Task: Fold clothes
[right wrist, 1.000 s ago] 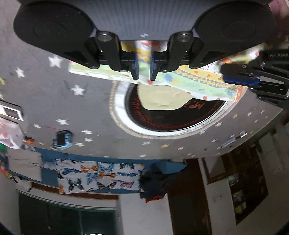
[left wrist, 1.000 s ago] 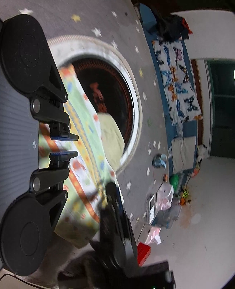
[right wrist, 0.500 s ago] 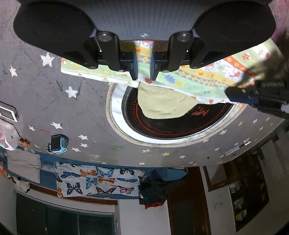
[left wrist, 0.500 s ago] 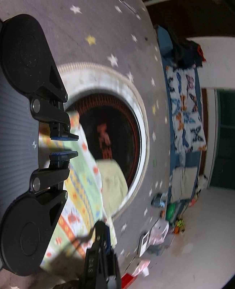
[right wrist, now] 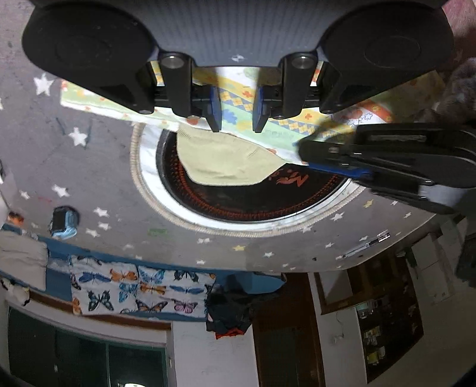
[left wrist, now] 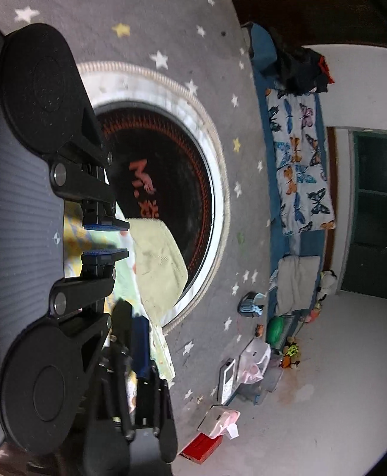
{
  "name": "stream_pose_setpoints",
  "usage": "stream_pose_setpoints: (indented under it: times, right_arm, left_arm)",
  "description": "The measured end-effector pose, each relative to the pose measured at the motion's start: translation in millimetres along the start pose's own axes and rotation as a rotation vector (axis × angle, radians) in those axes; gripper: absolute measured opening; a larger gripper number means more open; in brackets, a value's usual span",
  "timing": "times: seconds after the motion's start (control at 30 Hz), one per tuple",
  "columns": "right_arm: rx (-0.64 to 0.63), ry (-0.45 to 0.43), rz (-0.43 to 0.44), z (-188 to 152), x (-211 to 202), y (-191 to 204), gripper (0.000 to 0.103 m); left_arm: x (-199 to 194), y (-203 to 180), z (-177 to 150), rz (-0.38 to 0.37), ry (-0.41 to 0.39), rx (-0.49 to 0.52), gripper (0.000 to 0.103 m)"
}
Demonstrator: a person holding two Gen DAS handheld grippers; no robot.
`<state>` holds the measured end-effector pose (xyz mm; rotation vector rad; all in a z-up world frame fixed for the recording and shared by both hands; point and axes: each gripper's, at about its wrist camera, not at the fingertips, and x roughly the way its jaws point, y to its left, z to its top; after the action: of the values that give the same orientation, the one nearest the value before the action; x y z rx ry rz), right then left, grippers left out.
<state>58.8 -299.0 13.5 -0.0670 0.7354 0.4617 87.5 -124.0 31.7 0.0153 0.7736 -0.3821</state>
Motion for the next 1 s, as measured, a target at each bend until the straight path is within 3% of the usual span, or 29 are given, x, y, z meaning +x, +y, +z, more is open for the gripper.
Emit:
stream_pose_setpoints:
  times: [0.17, 0.37, 0.6, 0.77, 1.0]
  right_arm:
    - [-0.004, 0.012, 0.016, -4.5, -4.9, 3.0, 0.022]
    - [-0.069, 0.022, 0.049, -18.9, -27.5, 20.6, 0.023]
    - [-0.119, 0.028, 0.108, -42.5, -56.4, 46.9, 0.024]
    - [-0.171, 0.022, 0.109, -61.3, -72.3, 62.8, 0.024]
    - [-0.013, -0.020, 0.021, -73.9, -92.3, 25.0, 0.023]
  left_arm:
    - [6.9, 4.7, -2.6, 0.011, 0.011, -0.021, 0.016]
    - [-22.6, -4.6, -14.1, -0.011, -0.016, 0.012, 0.016]
    - [-59.2, -25.4, -49.8, -0.062, -0.021, 0.044, 0.016]
    - [-72.2, -33.9, -74.7, -0.036, -0.047, 0.088, 0.016]
    - [-79.9, -24.7, -85.2, -0.024, -0.073, 0.031, 0.016]
